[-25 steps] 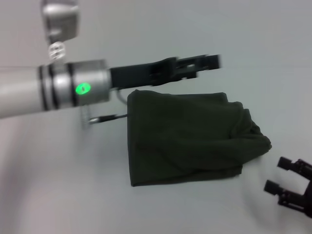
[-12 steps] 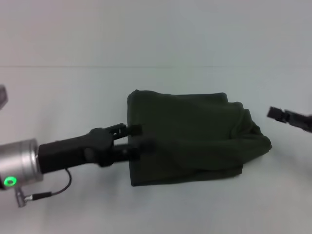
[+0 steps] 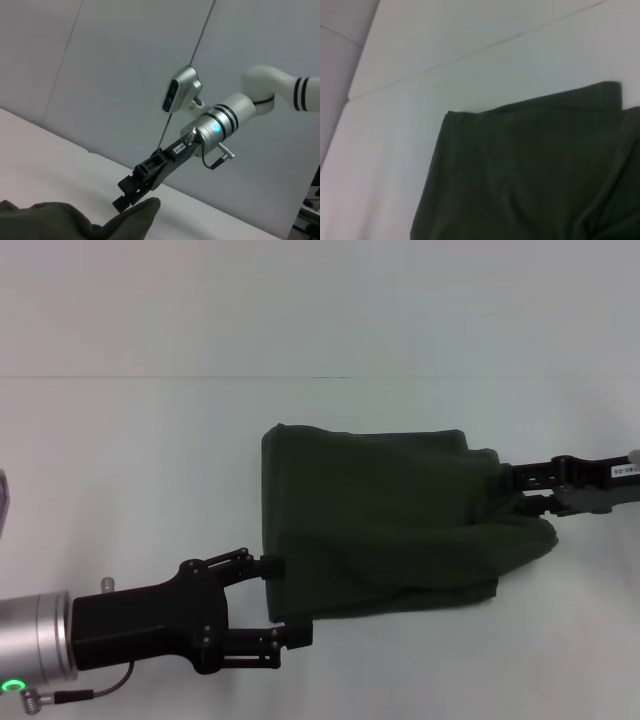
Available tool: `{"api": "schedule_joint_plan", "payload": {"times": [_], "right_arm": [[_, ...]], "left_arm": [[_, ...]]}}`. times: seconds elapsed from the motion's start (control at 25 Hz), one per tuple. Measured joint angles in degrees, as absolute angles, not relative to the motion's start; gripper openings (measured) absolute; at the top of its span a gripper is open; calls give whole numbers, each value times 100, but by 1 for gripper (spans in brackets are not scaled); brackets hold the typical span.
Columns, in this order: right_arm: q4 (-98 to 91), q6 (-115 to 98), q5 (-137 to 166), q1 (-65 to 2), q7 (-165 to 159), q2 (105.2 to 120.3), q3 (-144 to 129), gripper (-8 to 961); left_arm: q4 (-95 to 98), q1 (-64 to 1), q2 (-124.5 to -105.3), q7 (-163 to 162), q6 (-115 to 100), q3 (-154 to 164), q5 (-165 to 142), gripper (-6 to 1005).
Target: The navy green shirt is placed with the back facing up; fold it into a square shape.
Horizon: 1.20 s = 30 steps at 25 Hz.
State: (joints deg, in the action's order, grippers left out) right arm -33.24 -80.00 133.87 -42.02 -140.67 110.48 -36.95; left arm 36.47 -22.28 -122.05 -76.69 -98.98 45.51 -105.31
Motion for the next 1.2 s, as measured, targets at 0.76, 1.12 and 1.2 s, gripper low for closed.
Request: {"api": "schedule_joint_plan", "payload": {"times": [0.76,1.12,1.2], "right_arm": [[-3402,-7678,13239,-3956,-14047,11275,-3757,736],[-3189,-7384,12587,-3725,-13730,11294,-3707,383],[-3117,-7351,12577,-3731,-13724,11294,-3707,281]], "left_arm": [[3462,-2262,-12277,-7329,-9703,4571,-10538,950],[3462,-2267,-12368,-7268,-9588,4590,-10538,949],[3463,-2283,-12371,-7268,-9562,4621,-10538,949]]}}
